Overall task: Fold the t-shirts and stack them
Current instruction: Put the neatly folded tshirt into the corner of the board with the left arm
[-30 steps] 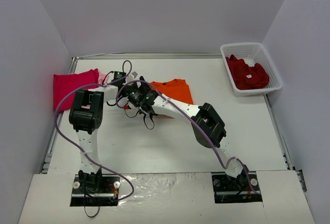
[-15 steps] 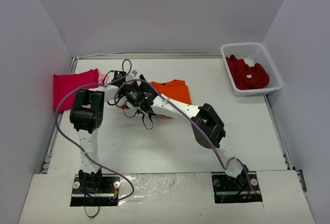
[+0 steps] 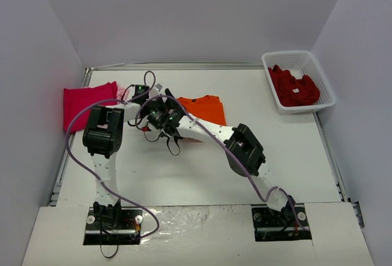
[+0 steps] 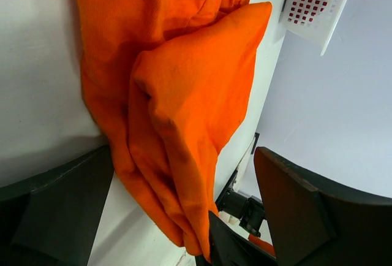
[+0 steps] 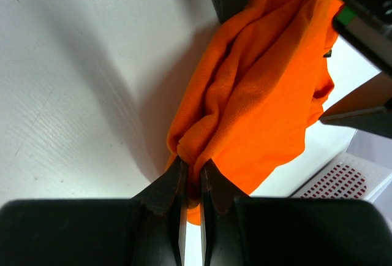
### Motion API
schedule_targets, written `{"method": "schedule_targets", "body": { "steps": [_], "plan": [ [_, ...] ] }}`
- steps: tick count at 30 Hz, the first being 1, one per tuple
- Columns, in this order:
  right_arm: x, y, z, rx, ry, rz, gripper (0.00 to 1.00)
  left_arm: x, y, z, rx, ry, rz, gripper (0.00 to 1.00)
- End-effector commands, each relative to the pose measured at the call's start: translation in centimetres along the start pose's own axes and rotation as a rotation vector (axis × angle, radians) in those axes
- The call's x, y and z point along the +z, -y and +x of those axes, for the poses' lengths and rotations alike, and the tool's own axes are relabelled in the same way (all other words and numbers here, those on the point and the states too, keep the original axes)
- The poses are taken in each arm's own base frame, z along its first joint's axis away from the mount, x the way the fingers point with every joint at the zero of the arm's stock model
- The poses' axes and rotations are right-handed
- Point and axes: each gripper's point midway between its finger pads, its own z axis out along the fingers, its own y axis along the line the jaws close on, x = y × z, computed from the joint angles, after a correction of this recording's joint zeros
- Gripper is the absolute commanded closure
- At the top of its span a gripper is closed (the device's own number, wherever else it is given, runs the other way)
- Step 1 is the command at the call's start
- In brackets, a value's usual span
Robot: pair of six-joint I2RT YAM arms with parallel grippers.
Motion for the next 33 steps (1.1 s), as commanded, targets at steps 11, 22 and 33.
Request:
{"method": "schedule_targets", "body": {
  "steps": [11, 22, 33],
  "plan": [
    [-1.8, 1.1, -3.0, 0.003, 0.06, 0.046, 1.0, -0.4, 2.4, 0.4, 0.053, 0.019, 0.035, 0.06],
    [-2.6, 1.1, -4.1, -0.004, 0.082, 0.054, 1.0, 0.5, 2.3, 1.0, 0.053, -0.008, 0.044, 0.14],
    [-2.4, 0.5, -4.4, -0.017, 0.079, 0.047, 1.0, 1.1, 2.3, 1.4, 0.054, -0.024, 0.062, 0.63]
  ]
}}
